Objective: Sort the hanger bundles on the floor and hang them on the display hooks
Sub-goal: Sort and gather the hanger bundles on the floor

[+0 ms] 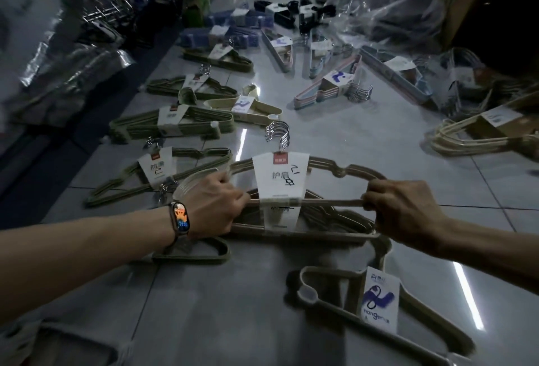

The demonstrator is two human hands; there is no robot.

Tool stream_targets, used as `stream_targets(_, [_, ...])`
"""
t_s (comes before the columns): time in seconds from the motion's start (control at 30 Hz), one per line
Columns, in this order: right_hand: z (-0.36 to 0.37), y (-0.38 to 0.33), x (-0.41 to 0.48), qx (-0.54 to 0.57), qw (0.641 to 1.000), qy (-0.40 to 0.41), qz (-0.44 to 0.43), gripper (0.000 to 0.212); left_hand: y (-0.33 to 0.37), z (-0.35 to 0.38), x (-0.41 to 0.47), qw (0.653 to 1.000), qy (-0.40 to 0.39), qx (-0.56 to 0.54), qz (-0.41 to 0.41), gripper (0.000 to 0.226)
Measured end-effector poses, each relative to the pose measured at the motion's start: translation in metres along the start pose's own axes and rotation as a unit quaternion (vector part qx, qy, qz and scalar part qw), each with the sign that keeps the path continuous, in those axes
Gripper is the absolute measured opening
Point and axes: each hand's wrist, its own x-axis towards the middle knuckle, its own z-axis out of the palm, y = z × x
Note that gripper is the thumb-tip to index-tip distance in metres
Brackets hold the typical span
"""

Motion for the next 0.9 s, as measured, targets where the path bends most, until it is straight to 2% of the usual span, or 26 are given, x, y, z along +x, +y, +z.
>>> stream_targets(0.07, [0.003, -0.003, -0.007, 0.001, 1.0, -0.022, -0.001, 0.03, 0.003, 0.003, -0.001, 1.0, -0.025, 0.001, 0.009, 0.021])
stream_targets(0.17, [0.006, -0.007, -0.012, -0.01, 0.996, -0.086, 0.01, 0.023, 0.009, 0.013, -0.002, 0.998, -0.057, -0.007, 0.022, 0.005])
stream_targets(0.23, [0.007, -0.012, -0.011, -0.031, 0.991, -0.132, 0.009, 0.015, 0.017, 0.019, -0.001, 0.994, -0.106, -0.007, 0.03, 0.005])
stream_targets(0.3, [0.014, -0.018, -0.011, -0.045, 0.984, -0.173, 0.002, 0.019, 0.023, 0.024, 0.0, 0.99, -0.141, 0.007, 0.027, 0.01])
stream_targets(0.37, [0.017, -0.022, -0.012, -0.048, 0.979, -0.197, 0.01, 0.023, 0.026, 0.027, 0.003, 0.991, -0.132, 0.008, 0.024, 0.008])
stream_targets(0.53, [0.015, -0.024, -0.016, -0.037, 0.979, -0.199, 0.04, 0.025, 0.028, 0.033, 0.004, 0.993, -0.12, -0.009, -0.015, 0.003])
stream_targets(0.63, [0.015, -0.028, -0.019, -0.03, 0.983, -0.173, 0.055, 0.037, 0.03, 0.021, 0.01, 0.997, -0.046, -0.052, -0.027, 0.019])
stream_targets(0.7, [0.014, -0.034, -0.023, -0.024, 0.989, -0.142, 0.034, 0.047, 0.042, 0.006, 0.017, 0.995, 0.005, -0.092, -0.035, 0.025])
stream_targets(0.77, [0.01, -0.044, -0.032, 0.002, 0.991, -0.135, -0.004, 0.045, 0.062, -0.005, 0.023, 0.989, 0.025, -0.142, -0.026, 0.027])
stream_targets(0.83, [0.009, -0.054, -0.048, 0.019, 0.987, -0.157, -0.029, 0.041, 0.088, -0.009, 0.03, 0.983, -0.013, -0.185, -0.008, 0.03])
stream_targets(0.9, [0.011, -0.061, -0.065, 0.016, 0.974, -0.227, -0.022, 0.048, 0.113, -0.006, 0.036, 0.973, -0.101, -0.209, 0.012, 0.039])
